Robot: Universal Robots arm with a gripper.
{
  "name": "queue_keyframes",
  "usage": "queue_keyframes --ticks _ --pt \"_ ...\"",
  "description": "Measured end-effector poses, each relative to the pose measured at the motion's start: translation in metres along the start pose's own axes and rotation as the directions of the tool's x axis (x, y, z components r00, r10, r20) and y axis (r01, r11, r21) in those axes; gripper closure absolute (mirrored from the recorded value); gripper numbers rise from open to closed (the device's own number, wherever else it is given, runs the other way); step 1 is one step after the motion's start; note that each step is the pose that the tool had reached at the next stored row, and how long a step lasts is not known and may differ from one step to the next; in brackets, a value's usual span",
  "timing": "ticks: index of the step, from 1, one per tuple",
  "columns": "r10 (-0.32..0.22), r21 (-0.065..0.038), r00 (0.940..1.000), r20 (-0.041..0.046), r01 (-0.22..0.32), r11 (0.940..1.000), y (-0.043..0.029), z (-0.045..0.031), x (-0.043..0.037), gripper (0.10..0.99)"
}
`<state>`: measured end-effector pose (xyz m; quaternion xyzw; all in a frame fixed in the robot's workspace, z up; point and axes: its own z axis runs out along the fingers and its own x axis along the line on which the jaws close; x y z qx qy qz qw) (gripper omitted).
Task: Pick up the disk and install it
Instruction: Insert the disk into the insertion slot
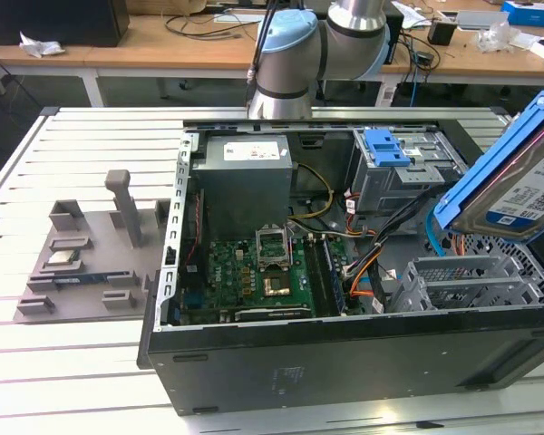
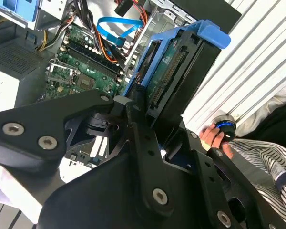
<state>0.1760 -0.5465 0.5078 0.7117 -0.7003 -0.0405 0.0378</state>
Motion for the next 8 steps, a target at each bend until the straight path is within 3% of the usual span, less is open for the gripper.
queue_keyframes --ticks 1,2,4,6,7,8 --pt "0.000 0.000 1.0000 0.0000 0.000 1.0000 -0.0001 0.0000 0.0000 0.722" --pt "0.000 0.015 1.0000 -0.0002 0.000 0.9999 -0.0001 0.0003 0.0001 0.722" --pt "0.000 0.055 1.0000 -0.0009 0.000 0.9985 -0.0001 0.0005 0.0000 0.722" --pt "0.000 0.080 1.0000 -0.0014 0.000 0.9968 -0.0001 0.0006 0.0000 0.722" --pt "0.000 0.100 1.0000 -0.0016 0.000 0.9950 -0.0001 0.0008 0.0000 0.722" --pt "0.000 0.127 1.0000 -0.0021 0.001 0.9920 -0.0001 0.0009 0.0000 0.722"
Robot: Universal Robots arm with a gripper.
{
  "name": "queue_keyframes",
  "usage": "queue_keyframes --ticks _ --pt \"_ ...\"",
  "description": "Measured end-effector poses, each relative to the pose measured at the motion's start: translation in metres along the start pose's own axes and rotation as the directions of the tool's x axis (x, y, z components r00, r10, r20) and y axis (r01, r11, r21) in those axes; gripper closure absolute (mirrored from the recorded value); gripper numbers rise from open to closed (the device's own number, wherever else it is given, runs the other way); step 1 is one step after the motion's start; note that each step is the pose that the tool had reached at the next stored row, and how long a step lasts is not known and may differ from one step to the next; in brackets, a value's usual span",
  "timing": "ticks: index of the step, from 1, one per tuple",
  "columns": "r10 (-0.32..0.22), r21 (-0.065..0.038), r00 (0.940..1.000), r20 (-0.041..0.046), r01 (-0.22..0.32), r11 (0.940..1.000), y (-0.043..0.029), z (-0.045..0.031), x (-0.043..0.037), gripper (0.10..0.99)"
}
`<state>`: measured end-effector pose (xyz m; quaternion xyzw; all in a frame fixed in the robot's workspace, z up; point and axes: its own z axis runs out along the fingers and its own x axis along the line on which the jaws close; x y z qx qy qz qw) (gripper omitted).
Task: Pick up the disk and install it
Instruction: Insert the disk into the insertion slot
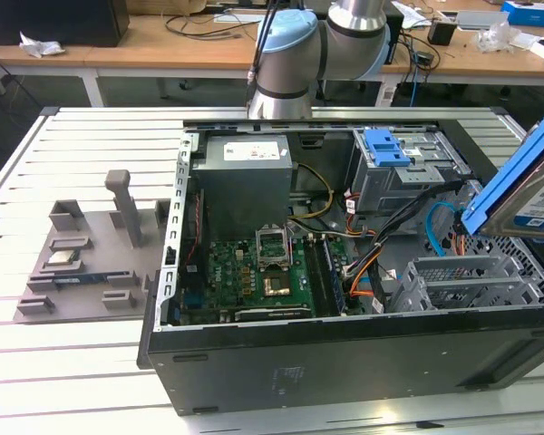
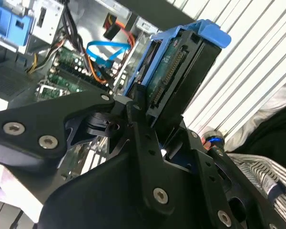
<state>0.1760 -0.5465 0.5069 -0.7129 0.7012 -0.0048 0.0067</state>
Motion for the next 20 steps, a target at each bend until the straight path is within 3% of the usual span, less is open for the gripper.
queue_keyframes --ticks 3,6,9,18,20 --pt "0.000 0.034 1.0000 -0.0004 0.000 0.9994 0.0000 0.0003 0.0000 0.722" --pt "0.000 0.035 1.0000 0.0032 0.000 0.9994 0.0001 0.0004 0.0001 0.722" --pt "0.000 0.035 1.0000 0.0032 0.000 0.9994 0.0038 0.0061 0.0001 0.722" --pt "0.000 0.035 1.0000 0.0033 0.000 0.9994 0.0183 0.0281 0.0007 0.722" --pt "0.000 0.035 1.0000 0.0032 0.000 0.9994 0.0221 0.0362 0.0006 0.722"
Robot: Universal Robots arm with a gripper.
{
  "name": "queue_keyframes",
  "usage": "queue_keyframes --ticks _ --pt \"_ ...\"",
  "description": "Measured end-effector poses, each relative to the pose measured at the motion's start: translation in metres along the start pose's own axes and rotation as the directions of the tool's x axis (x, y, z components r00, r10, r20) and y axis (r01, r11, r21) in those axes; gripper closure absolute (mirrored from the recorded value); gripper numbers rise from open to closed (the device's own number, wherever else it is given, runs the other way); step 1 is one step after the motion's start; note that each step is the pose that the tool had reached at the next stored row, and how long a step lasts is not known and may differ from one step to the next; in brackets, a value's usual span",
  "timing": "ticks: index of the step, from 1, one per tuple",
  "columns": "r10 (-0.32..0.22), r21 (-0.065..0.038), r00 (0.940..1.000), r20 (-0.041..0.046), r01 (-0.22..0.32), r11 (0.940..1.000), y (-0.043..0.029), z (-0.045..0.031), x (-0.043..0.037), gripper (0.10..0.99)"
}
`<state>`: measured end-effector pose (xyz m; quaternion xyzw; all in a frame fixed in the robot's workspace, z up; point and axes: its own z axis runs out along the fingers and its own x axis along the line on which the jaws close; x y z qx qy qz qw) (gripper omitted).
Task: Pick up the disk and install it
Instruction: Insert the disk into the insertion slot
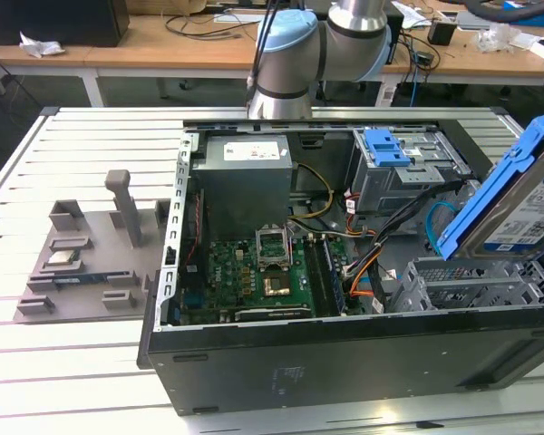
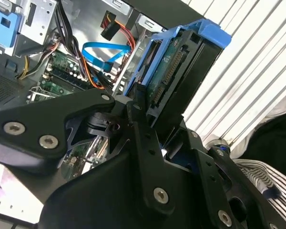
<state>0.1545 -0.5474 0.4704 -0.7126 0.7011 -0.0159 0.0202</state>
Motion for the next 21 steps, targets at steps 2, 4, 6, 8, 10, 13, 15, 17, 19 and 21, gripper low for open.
queue_keyframes --ticks 2,4,6,8,10,13,15,17,19,21 --pt "0.007 0.000 1.0000 -0.0007 -0.007 1.0000 0.0045 0.0072 -0.0005 0.722" --pt "0.014 0.000 0.9999 -0.0010 -0.014 0.9999 0.0063 0.0146 -0.0007 0.722" --pt "0.021 0.000 0.9998 -0.0017 -0.021 0.9998 0.0076 0.0194 -0.0007 0.722" --pt "0.023 0.000 0.9997 -0.0016 -0.023 0.9997 0.0102 0.0223 -0.0007 0.722" --pt "0.023 0.000 0.9997 -0.0017 -0.023 0.9997 0.0123 0.0260 -0.0007 0.722" --pt "0.023 0.000 0.9997 -0.0028 -0.023 0.9997 0.0135 0.0350 -0.0008 0.722" --pt "0.024 0.000 0.9997 -0.0016 -0.024 0.9997 0.0137 0.0363 -0.0007 0.722" --pt "0.024 0.000 0.9997 -0.0017 -0.024 0.9997 0.0136 0.0361 -0.0007 0.722" --pt "0.024 0.000 0.9997 -0.0018 -0.024 0.9997 0.0131 0.0261 -0.0007 0.722" --pt "0.024 0.000 0.9997 -0.0015 -0.024 0.9997 0.0116 0.0198 -0.0007 0.722"
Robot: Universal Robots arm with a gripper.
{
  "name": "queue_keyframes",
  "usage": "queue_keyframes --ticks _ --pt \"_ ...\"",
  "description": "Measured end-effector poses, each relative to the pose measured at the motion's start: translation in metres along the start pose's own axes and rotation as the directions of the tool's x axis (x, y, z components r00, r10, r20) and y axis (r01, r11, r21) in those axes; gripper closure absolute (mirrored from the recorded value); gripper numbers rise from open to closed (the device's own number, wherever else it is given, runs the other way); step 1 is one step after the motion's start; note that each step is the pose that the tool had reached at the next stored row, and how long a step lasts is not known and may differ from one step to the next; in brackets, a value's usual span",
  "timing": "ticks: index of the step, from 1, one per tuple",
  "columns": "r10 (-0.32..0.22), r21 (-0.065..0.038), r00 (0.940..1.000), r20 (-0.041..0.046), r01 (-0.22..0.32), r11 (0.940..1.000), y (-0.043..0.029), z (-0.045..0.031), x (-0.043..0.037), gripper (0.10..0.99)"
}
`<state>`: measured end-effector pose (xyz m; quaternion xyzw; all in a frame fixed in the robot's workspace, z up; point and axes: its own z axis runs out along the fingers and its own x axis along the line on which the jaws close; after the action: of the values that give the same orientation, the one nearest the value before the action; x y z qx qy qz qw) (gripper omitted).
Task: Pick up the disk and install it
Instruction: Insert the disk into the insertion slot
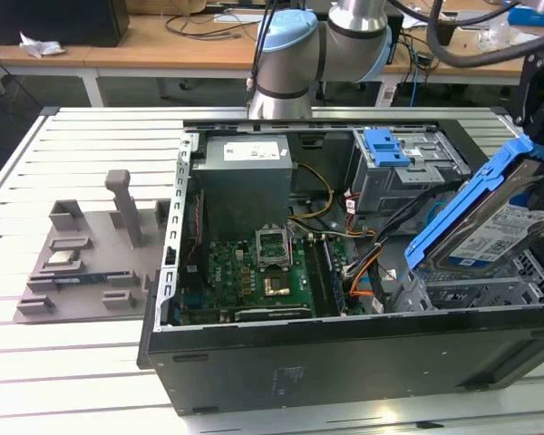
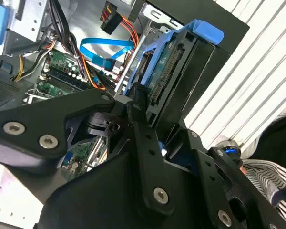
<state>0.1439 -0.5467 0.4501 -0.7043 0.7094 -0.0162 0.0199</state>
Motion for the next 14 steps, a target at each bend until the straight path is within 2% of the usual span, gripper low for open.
queue_keyframes --ticks 4,7,9,11,14 --pt "0.000 -0.001 1.0000 0.0001 0.000 1.0000 -0.0091 -0.0061 -0.0002 0.722" --pt "0.000 -0.001 1.0000 0.0000 0.000 1.0000 -0.0147 -0.0254 -0.0004 0.722" --pt "0.000 -0.002 1.0000 0.0003 0.000 1.0000 -0.0191 -0.0270 -0.0006 0.722" --pt "0.000 -0.005 1.0000 0.0011 0.000 1.0000 -0.0266 -0.0278 -0.0010 0.722" --pt "0.000 -0.012 1.0000 0.0034 0.000 0.9999 -0.0410 -0.0282 -0.0019 0.722"
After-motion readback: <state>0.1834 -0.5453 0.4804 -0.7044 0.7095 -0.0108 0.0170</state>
